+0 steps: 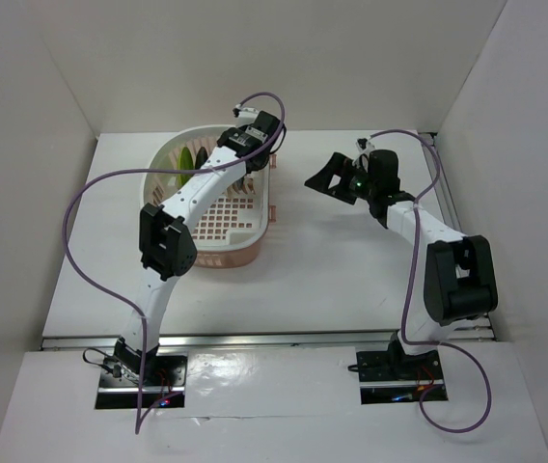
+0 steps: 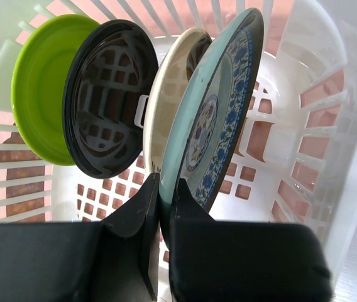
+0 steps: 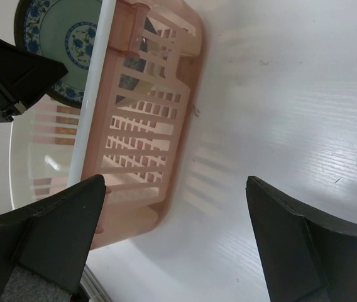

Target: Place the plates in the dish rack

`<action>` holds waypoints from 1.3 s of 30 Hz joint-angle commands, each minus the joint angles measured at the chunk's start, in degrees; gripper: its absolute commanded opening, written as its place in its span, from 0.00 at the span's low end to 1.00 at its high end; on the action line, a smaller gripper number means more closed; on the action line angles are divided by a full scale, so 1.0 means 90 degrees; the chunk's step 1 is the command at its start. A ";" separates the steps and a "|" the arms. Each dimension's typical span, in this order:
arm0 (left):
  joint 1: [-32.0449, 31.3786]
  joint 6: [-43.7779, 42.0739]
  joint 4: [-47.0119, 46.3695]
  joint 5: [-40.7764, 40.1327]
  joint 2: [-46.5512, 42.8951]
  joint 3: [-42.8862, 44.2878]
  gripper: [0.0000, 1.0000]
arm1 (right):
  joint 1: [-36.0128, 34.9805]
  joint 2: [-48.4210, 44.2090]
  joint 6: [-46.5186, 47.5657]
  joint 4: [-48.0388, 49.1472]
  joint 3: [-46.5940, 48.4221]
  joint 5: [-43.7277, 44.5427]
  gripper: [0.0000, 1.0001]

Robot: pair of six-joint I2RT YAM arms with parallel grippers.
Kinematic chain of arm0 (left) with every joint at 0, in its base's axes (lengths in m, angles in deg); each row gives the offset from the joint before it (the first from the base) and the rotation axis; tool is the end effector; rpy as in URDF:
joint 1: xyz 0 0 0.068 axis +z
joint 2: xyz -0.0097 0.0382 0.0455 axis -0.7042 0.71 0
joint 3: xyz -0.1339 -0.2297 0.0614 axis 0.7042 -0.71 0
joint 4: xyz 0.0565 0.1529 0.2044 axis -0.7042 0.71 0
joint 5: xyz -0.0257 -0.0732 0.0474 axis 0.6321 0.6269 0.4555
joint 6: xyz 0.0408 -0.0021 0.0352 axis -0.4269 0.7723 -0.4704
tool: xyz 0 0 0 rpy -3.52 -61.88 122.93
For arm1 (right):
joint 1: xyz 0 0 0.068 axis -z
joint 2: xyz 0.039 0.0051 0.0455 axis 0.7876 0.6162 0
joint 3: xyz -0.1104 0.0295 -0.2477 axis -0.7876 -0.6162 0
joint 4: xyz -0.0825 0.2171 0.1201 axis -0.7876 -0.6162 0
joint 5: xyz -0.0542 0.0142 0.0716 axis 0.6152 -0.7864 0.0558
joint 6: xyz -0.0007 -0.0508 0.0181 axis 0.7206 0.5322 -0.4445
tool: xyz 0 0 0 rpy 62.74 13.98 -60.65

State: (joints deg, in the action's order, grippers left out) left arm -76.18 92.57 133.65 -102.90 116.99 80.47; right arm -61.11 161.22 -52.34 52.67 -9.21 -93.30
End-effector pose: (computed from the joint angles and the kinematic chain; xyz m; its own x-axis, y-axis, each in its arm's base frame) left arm 0.4324 -0.2346 0.3115 -0.5845 -0.0807 -0.8073 -0.3518 0.9219 0.1626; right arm 0.3534 0.0748 0.2522 -0.6625 0.3739 -0.6491 -0.2644 0.6941 0.6696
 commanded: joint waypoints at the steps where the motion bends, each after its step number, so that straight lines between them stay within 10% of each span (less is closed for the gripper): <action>1: 0.0024 0.0083 -0.0172 -0.0238 0.0068 0.0130 0.00 | -0.0038 0.0016 0.0038 0.0187 0.0185 -0.0094 1.00; 39: 0.0083 0.0035 -0.0368 -0.0120 0.0419 0.0002 0.00 | -0.0038 0.0368 -0.0138 0.0362 0.0243 -0.0270 1.00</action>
State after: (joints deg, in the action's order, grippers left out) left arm -75.70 92.62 131.97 -103.14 119.72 80.29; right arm -61.11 164.06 -53.26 53.17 -9.19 -94.87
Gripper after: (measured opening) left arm 0.145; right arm 0.999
